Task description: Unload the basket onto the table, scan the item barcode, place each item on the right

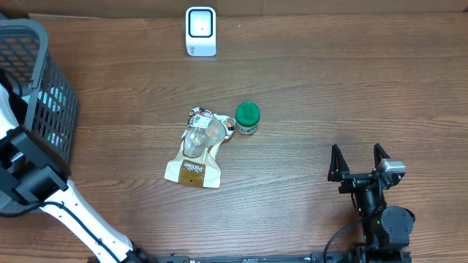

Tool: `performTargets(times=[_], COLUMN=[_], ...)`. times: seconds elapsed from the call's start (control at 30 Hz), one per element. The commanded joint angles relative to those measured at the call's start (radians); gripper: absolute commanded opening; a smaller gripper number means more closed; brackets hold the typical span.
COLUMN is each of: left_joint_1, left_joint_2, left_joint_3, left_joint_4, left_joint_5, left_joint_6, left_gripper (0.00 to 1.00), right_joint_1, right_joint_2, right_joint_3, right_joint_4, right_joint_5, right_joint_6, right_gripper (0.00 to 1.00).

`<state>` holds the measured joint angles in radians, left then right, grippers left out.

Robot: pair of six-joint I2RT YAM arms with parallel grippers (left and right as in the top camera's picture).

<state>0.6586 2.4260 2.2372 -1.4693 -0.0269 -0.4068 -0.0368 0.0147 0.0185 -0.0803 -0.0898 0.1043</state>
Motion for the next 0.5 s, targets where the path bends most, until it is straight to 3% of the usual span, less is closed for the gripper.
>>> performTargets(times=[0.0,0.23,0.47], left_joint_1=[0.000,-0.027,-0.124], left_joint_2=[-0.047,-0.231,-0.479], left_joint_3=[0.183,0.465,0.498], left_joint_4=[-0.050,-0.166,-0.194], left_joint_5=[-0.006,0.051,0.125], left_joint_6=[0.045,0.093,0.154], left_gripper=[0.05,0.04,0.04], right_joint_1=[0.004,0.004,0.004], right_joint_2=[-0.011,-0.011,-0.011], right_joint_3=[-0.011,-0.011,-0.011], right_joint_4=[0.004,0.004,0.004], right_joint_5=[-0.002,-0.002,-0.001], right_joint_6=[-0.001,-0.001,-0.001], right_gripper=[1.00,1.00,1.00])
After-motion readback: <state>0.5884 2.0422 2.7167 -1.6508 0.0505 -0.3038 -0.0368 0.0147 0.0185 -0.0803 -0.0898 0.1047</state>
